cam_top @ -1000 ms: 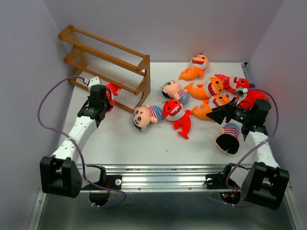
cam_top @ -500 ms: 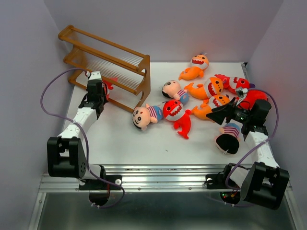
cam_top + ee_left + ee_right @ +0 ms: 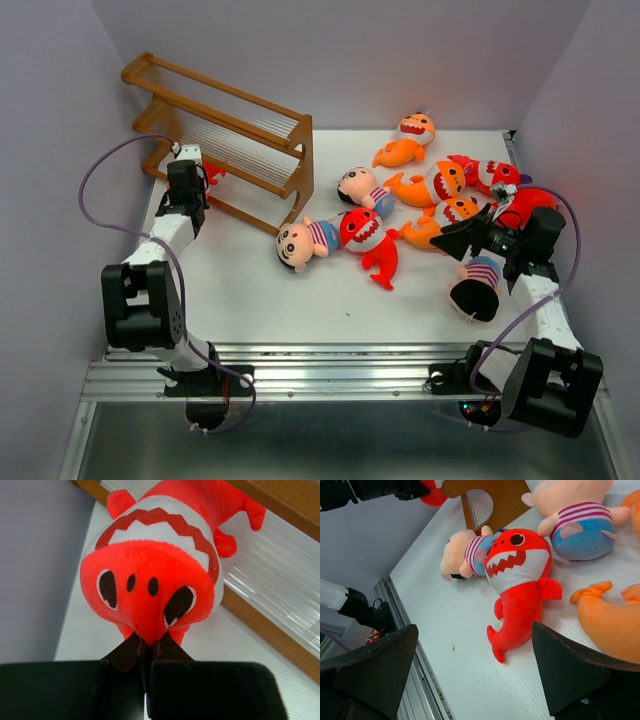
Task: Place and organize the stuffed toys onto the shelf
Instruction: Place the stuffed toy onto shelf
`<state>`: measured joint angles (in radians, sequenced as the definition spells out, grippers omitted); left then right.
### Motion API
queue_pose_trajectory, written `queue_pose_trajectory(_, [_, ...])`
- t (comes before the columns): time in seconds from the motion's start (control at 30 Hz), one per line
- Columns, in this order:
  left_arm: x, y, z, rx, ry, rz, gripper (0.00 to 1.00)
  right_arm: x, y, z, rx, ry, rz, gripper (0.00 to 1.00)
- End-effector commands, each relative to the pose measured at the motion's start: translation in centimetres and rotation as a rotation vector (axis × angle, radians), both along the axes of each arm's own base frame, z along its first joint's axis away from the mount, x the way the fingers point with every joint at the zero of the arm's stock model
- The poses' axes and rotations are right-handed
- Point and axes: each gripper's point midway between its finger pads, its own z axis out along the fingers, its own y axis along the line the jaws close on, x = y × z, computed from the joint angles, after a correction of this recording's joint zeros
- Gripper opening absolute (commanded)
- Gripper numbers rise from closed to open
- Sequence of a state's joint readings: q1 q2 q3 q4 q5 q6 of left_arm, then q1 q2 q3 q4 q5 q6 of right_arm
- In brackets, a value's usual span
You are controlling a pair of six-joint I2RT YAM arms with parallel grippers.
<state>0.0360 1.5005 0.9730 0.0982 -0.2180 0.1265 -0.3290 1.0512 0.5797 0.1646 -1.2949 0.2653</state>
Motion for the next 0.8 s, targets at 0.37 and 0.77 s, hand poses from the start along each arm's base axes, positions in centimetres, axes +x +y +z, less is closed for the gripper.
queue_pose_trajectory(0.37, [7.3, 3.8, 4.0, 0.127, -0.145, 0.043, 0.00, 0.0, -0.2, 0.6, -0.011, -0.049, 0.023, 1.00])
queue_pose_trajectory(0.77, [10.8, 6.0, 2.1, 0.091, -0.118, 0.045, 0.35, 0.0, -0.1, 0.6, -0.005, -0.045, 0.035, 1.00])
